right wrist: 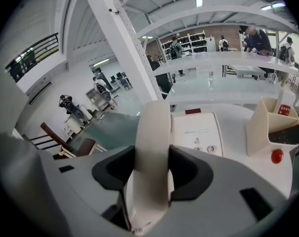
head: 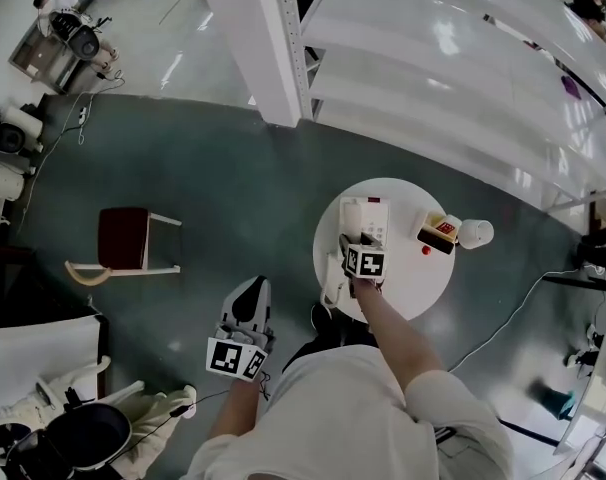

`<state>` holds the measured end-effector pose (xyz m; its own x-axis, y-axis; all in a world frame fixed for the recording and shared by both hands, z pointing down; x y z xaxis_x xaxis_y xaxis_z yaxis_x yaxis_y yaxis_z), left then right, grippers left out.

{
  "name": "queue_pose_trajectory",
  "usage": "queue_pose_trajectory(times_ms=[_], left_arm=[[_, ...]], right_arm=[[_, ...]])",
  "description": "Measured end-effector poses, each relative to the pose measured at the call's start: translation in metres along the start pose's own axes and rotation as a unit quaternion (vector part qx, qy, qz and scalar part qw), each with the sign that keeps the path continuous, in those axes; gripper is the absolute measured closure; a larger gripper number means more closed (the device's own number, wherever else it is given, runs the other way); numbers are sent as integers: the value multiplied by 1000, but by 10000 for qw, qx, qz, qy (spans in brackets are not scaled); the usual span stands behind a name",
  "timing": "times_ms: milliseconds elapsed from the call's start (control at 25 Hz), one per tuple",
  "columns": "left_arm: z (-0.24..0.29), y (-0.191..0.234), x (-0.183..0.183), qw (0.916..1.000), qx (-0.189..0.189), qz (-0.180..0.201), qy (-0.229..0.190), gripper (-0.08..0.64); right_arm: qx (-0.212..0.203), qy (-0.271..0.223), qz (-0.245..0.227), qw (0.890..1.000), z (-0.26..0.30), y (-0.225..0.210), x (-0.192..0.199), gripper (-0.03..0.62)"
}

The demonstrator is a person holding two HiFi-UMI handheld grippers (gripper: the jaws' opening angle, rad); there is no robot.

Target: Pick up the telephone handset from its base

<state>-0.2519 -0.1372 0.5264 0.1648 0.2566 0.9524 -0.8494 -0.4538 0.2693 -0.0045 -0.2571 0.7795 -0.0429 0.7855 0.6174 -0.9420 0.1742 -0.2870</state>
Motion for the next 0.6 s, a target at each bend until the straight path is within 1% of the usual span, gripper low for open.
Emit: queue_pose_trajectory(times_ms=[280,400,600], left_arm=[[8,-12,3,9999,154,35,-9,538],[12,-18,1,9997,240,47,-43,538],[18,-27,1,9993,347,84,-102,538]], right_arm=[[-509,-600,249,9966,-41,0,2,373],[-743,-903,419,9923,-65,0,0,373],[-989,-1417,505,9837,-106,-1,-12,373]])
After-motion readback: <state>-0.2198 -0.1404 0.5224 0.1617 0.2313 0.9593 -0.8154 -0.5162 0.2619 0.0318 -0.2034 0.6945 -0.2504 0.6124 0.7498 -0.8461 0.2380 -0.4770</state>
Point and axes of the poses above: the fingertips, and each gripper's own axes: z forward along the fingers, y to its left, x out of its underside, the point moved 6 cm from there along -z, backward along the fingers, and after that the axes turned 6 degrees about -z, right-handed, at the moved point
